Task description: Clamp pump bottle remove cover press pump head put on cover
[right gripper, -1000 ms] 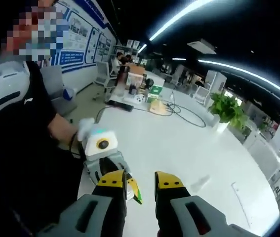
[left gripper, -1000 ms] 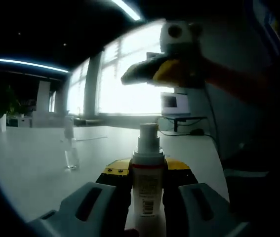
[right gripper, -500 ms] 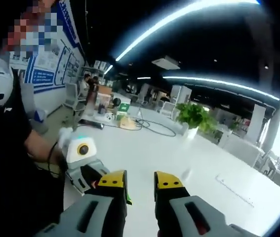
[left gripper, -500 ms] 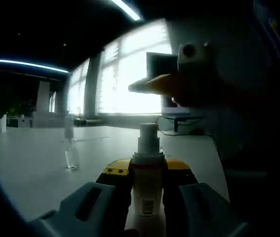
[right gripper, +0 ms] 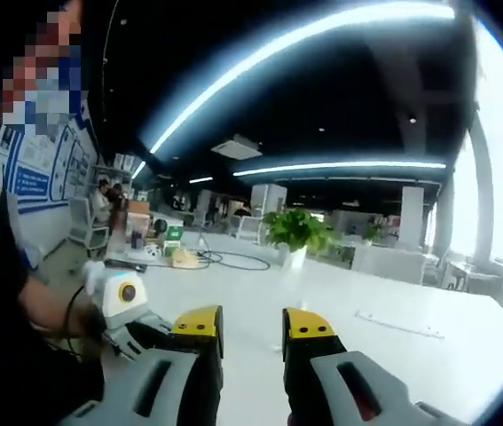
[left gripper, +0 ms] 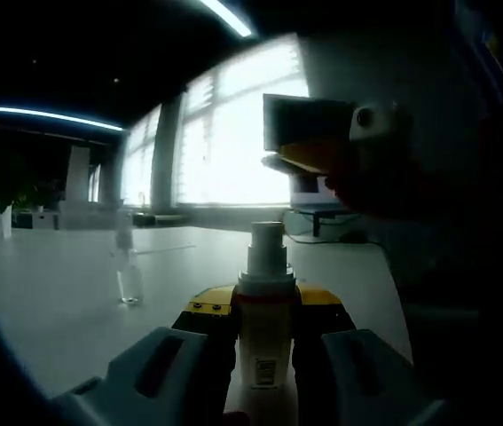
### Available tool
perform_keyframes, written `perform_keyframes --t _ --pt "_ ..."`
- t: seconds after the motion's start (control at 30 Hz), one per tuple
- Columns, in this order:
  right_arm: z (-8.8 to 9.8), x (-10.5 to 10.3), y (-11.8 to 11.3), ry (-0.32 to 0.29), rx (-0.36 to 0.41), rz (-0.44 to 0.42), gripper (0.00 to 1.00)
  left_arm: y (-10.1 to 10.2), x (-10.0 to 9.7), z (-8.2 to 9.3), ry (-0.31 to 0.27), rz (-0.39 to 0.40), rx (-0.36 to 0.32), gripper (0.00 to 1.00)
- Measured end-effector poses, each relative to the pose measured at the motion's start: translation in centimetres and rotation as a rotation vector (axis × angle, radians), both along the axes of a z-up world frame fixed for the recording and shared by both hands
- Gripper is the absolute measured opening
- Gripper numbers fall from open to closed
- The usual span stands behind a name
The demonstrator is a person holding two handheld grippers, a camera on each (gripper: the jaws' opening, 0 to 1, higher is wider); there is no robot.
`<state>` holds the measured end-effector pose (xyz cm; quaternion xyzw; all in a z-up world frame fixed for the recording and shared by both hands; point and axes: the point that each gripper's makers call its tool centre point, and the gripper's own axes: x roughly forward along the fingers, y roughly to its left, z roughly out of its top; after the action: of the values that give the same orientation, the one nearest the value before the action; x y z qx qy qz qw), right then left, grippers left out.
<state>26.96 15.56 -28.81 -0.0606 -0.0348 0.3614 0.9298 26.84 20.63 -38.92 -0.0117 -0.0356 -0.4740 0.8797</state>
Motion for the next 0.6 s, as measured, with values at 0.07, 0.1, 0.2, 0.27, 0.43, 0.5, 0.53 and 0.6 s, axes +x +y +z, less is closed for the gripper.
perform_keyframes --t 0.07,0.1,0.2,0.27,0.43,0.5,0.53,0.6 --pt "0.1 0.0 -0.7 0.004 0.044 -0.024 0.21 0.0 0.0 0.0 -0.001 0.001 0.001 0.14" --pt "0.2 -0.2 -0.9 0.003 0.063 -0.03 0.21 0.0 0.0 0.0 0.0 0.001 0.0 0.14" --pt "-0.4 -0.8 -1.1 -0.011 0.077 -0.031 0.22 0.0 0.1 0.0 0.002 0.003 0.0 0.14" --pt "-0.6 -1.1 -1.3 -0.023 0.088 -0.05 0.22 0.0 0.0 0.0 0.002 0.004 0.0 0.14" --pt "-1.5 -1.2 -2.3 -0.017 0.102 -0.089 0.22 0.0 0.0 0.0 0.002 0.003 0.0 0.14" --pt "-1.8 -1.3 -2.4 -0.01 0.116 -0.107 0.22 0.0 0.0 0.0 0.001 0.003 0.0 0.14" --pt "-1.8 -1.2 -2.8 -0.005 0.126 -0.113 0.22 0.0 0.1 0.0 0.001 0.003 0.0 0.14" --pt "-2.0 -1.2 -2.9 -0.003 0.131 -0.119 0.22 0.0 0.1 0.0 0.001 0.004 0.0 0.14"
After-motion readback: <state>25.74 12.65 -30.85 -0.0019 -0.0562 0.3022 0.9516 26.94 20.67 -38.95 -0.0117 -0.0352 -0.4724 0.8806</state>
